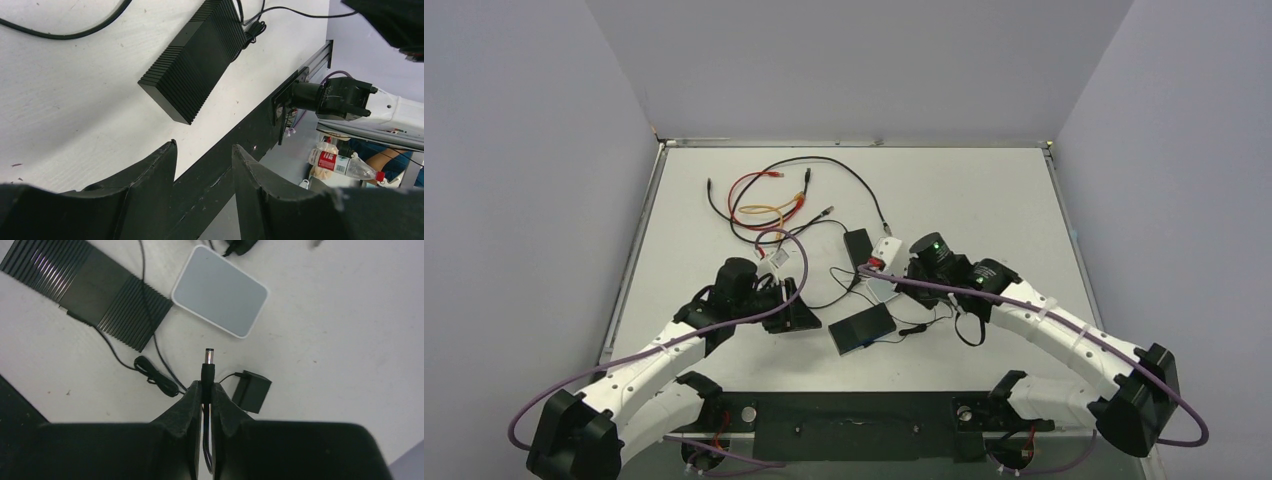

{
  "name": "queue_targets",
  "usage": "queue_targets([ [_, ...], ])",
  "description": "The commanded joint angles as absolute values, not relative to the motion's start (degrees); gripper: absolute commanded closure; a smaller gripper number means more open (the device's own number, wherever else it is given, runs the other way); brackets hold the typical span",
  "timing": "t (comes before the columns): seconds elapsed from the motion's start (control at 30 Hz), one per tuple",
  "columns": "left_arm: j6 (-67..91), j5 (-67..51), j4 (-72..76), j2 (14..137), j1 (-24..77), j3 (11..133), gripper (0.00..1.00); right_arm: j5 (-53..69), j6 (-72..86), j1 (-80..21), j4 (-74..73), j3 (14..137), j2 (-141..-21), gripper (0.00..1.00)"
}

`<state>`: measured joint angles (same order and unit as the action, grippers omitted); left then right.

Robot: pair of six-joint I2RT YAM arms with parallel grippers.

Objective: Insert the plug into the switch port
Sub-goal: Insert the power into the switch port.

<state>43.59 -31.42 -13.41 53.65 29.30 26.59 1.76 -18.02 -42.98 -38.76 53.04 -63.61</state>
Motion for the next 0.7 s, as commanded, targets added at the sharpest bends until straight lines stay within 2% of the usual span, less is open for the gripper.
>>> queue_targets([
  [0.0, 43.94, -32.25, -11.20, 54.25, 29.68, 25.56, 0.59, 9.69, -21.42, -45.57, -42.80, 55.06, -68.64, 1.00],
  [0.4, 44.21, -31.13, -12.03, 55.00, 29.71, 24.57, 0.60, 17.90, -20.94, -51.35, -37.23, 55.27, -76.21, 1.00],
  [0.67, 44.52, -30.94, -12.35, 54.23, 29.62, 24.39, 0.60, 16.12, -19.59, -50.74, -31.54, 56.99, -83.97, 1.00],
])
